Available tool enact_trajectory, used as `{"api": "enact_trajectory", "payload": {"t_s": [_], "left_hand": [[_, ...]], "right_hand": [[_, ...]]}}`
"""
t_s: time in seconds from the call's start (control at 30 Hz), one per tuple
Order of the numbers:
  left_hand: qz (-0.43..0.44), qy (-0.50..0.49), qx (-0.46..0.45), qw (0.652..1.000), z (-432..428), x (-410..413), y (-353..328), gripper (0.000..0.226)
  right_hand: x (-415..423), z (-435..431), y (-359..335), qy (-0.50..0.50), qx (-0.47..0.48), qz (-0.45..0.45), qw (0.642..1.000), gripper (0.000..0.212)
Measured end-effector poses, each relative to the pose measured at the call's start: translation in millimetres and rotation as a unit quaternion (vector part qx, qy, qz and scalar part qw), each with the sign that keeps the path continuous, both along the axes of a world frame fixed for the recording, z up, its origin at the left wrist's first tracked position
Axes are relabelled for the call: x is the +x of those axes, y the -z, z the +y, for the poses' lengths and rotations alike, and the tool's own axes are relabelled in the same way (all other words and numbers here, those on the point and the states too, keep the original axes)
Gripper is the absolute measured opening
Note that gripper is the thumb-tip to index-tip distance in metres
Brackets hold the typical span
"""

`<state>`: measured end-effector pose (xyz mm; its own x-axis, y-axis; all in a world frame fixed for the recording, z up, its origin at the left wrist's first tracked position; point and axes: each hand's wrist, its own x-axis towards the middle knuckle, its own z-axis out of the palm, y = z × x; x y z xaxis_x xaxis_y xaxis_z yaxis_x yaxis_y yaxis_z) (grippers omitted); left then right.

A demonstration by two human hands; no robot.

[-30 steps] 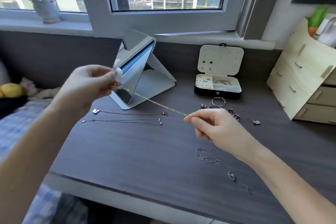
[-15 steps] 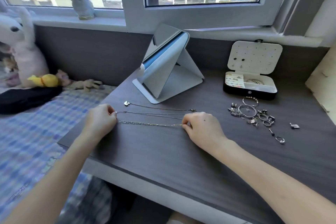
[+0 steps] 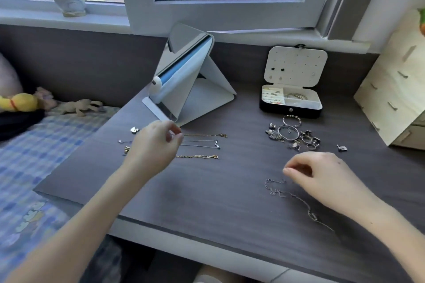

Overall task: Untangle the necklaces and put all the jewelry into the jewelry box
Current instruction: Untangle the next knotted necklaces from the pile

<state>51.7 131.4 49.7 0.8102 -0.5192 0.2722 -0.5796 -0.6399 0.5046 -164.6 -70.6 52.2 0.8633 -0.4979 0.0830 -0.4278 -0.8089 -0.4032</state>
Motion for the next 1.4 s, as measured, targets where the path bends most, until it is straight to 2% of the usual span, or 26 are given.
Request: {"api": "enact_trajectory", "payload": {"t_s": [0.13, 0.23, 0.4, 0.53, 0.67, 0.73, 0.83, 1.0, 1.07, 1.13, 1.23, 1.3, 1.4], "left_hand": [[0.038, 0.191, 0.006, 0.981, -45, -40, 2, 0.008], [0.048, 0.284, 0.022, 0.957, -71, -57, 8, 0.008], [0.039, 0.337, 0.047, 0.94, -96, -74, 15, 0.011], [0.033, 0.383, 0.025, 0.923, -107, -85, 15, 0.01], [0.08, 0.457, 0.016, 0.886, -116, -103, 16, 0.016], [0.104, 0.469, 0.014, 0.877, -119, -110, 20, 0.023], [0.12, 0.456, 0.003, 0.882, -121, -111, 27, 0.031], [0.191, 0.437, -0.03, 0.878, -122, -109, 30, 0.03], [0.271, 0.444, -0.057, 0.852, -123, -113, 30, 0.022], [0.394, 0.441, -0.104, 0.799, -123, -117, 27, 0.012], [0.521, 0.429, -0.156, 0.721, -119, -118, 20, 0.029], [0.546, 0.423, -0.176, 0.702, -110, -114, 14, 0.03], [0.557, 0.393, -0.22, 0.698, -90, -99, 10, 0.024]], "right_hand": [[-34, 0, 6, 0.036, 0.041, -0.005, 0.998, 0.011], [-48, 5, 15, 0.034, 0.059, 0.006, 0.998, 0.01], [-61, 6, 22, 0.029, 0.029, 0.044, 0.998, 0.022], [-66, 4, 20, 0.02, 0.024, 0.044, 0.999, 0.016], [-64, 4, 24, -0.009, -0.005, 0.031, 0.999, 0.015], [-64, 6, 25, -0.012, -0.015, 0.028, 0.999, 0.01], [-65, 6, 27, -0.023, -0.015, 0.019, 0.999, 0.012], [-61, 5, 28, -0.053, -0.009, 0.004, 0.999, 0.013], [-59, 5, 22, -0.045, 0.007, -0.015, 0.999, 0.015], [-56, 3, 9, -0.034, 0.034, -0.075, 0.996, 0.016], [-47, -1, -22, -0.028, 0.062, -0.176, 0.982, 0.01], [-38, -2, -42, -0.022, 0.116, -0.235, 0.965, 0.011], [-21, -2, -59, -0.025, 0.223, -0.311, 0.924, 0.008]]}}
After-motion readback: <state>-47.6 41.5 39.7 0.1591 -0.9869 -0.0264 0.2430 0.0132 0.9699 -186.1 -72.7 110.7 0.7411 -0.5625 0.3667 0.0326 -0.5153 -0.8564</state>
